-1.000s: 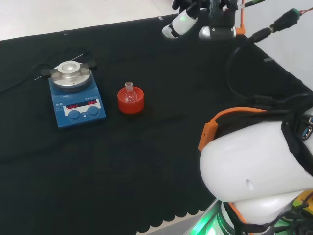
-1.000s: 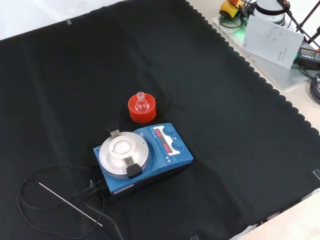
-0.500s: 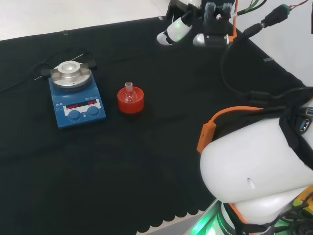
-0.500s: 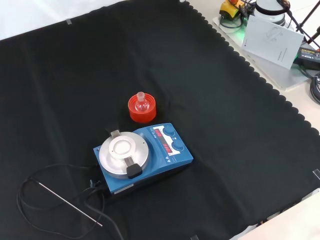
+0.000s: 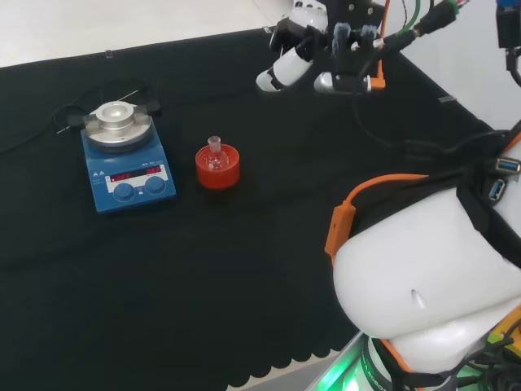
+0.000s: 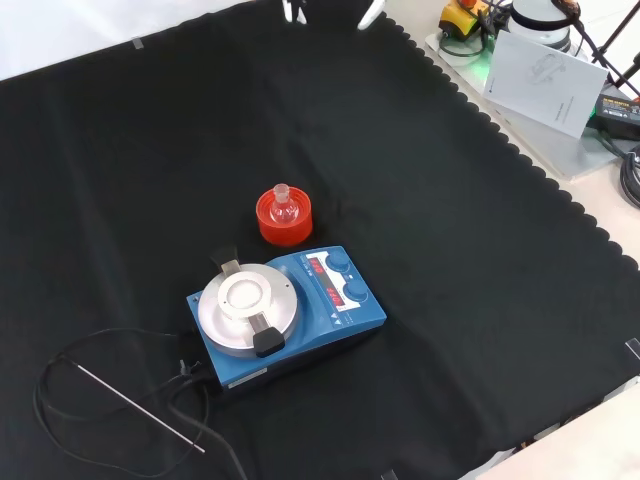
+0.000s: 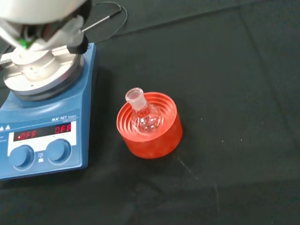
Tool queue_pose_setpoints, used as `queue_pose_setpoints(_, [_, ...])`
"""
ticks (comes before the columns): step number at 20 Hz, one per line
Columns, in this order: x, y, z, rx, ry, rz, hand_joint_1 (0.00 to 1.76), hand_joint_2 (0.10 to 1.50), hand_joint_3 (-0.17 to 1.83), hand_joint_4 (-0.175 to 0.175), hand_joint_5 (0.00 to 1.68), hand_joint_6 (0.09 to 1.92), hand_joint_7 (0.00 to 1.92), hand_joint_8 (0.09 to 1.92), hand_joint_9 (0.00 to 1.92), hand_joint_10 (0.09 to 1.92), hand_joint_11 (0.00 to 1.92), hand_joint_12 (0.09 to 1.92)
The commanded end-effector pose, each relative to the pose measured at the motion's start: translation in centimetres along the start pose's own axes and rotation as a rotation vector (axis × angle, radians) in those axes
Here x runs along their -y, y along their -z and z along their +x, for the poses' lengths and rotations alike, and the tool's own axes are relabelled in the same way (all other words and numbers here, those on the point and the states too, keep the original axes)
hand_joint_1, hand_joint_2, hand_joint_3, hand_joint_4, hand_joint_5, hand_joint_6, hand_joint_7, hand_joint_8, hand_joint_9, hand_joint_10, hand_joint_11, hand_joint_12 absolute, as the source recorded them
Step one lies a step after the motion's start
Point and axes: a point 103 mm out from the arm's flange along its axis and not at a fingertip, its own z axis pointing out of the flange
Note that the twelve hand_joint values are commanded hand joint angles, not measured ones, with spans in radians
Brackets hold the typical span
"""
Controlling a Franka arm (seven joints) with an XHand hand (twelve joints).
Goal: Pick up the round-bottom flask.
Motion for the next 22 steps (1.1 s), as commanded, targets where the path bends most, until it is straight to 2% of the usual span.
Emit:
queue_pose_setpoints(1, [-1.7,-1.9,-0.2,-0.065,0.016,0.016,0.88,0.38,0.85,-0.157,0.27,0.83,0.63,0.94,0.64,0.91,0.29,1.45])
queue_pose_setpoints(4, [-2.3,-2.3,0.2,-0.080,0.032,0.016,0.88,0.38,0.85,-0.157,0.26,0.83,0.61,0.95,0.62,0.92,0.28,1.46])
queue_pose_setpoints(11, [-3.8,-3.4,1.1,-0.090,0.061,0.060,0.88,0.38,0.85,-0.158,0.25,0.83,0.61,0.96,0.62,0.93,0.27,1.47])
queue_pose_setpoints(22, [-5.3,-5.7,1.0,-0.093,0.070,0.096,0.89,0.38,0.85,-0.161,0.26,0.84,0.63,0.96,0.63,0.94,0.27,1.47])
